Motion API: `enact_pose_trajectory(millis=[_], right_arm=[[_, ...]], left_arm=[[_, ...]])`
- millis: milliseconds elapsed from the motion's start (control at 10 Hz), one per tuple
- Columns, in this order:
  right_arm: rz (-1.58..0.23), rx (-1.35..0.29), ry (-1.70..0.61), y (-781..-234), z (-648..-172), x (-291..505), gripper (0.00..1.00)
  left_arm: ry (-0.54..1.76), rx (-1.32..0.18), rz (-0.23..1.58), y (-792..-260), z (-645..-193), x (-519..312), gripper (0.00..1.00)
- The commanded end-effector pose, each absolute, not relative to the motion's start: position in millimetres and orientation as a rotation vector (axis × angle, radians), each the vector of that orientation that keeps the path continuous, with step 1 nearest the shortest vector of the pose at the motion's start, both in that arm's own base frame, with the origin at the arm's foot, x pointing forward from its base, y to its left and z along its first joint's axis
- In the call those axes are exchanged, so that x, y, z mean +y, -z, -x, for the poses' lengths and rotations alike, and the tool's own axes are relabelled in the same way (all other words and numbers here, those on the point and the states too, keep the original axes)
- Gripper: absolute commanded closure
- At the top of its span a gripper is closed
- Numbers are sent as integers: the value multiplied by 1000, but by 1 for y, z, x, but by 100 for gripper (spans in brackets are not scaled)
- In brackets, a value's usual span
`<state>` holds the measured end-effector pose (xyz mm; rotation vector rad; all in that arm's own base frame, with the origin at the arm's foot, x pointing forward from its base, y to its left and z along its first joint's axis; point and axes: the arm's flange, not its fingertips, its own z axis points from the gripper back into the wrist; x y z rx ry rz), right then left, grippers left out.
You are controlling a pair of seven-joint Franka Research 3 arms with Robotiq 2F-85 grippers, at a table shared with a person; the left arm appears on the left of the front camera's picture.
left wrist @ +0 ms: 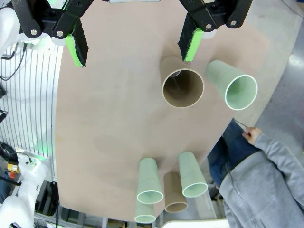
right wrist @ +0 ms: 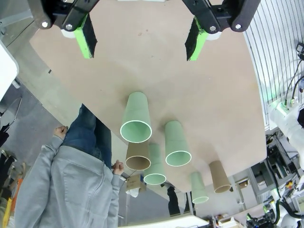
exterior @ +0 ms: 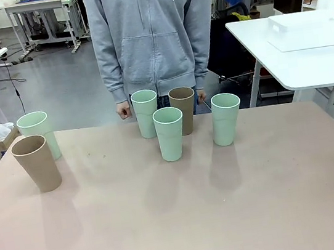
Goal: Stack the cups and store them in the basket.
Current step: Pick up two Reusable plastic cups , one in each hand.
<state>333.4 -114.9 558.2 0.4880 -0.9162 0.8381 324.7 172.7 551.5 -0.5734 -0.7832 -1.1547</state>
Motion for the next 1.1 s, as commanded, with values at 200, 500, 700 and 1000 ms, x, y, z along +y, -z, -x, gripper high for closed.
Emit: enact_pose_trajectory(millis=[200, 500, 700, 1000], right_arm=[[-588, -922, -924, -555, -361, -102, 0], [-758, -962, -990, -520, -408, -62, 0], [-838, -1041, -986, -474, -431, -33, 0], [-849, -1136, -977, -412, -458, -12, 0]], left_arm=[[1150, -780, 616, -544, -352, 187, 0], [1208, -859, 705, -511, -418, 234, 0], [1273, -954, 781, -464, -448, 267, 0], [1246, -1073, 919, -396, -472, 303, 0]])
